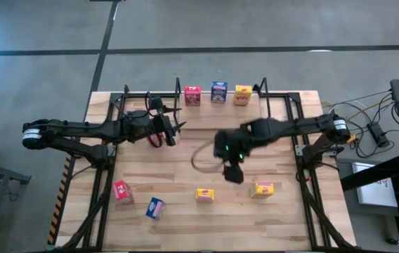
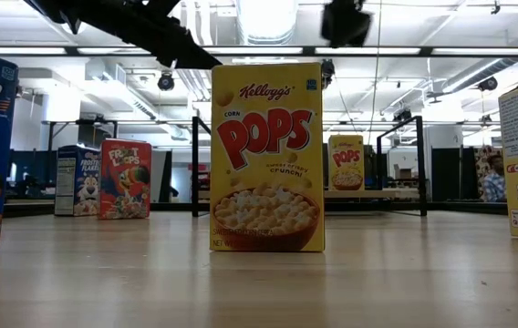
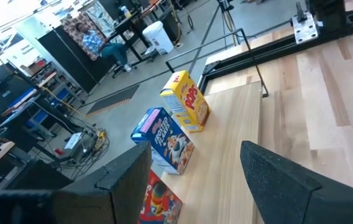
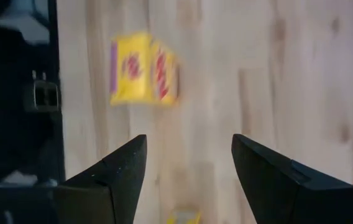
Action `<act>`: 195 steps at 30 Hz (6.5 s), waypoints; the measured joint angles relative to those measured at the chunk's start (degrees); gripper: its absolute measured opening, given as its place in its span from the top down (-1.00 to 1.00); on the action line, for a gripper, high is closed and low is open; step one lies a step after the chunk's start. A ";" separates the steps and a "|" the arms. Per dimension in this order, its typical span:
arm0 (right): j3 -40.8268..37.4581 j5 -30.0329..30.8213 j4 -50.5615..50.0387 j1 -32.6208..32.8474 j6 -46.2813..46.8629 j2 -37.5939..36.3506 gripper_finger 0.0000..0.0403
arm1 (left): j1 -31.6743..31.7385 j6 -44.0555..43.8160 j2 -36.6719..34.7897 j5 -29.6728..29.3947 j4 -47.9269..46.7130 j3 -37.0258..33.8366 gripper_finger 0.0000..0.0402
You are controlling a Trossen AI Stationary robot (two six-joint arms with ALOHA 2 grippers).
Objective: Stack cereal on shelf
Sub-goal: Put the right yellow cereal box on the shelf aligned with the other yellow cereal box
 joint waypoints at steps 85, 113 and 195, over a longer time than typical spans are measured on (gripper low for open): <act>-38.29 19.07 7.00 28.43 24.57 -20.06 -0.27 | -1.22 -8.75 0.04 0.08 1.39 0.92 -0.15; -28.34 19.09 12.46 14.54 15.95 -20.59 0.10 | -1.22 -5.45 0.04 0.08 1.65 1.14 -0.15; -9.97 7.16 1.85 -44.38 -45.97 -0.85 0.07 | -1.22 -4.62 -0.02 0.04 -0.39 2.64 -0.15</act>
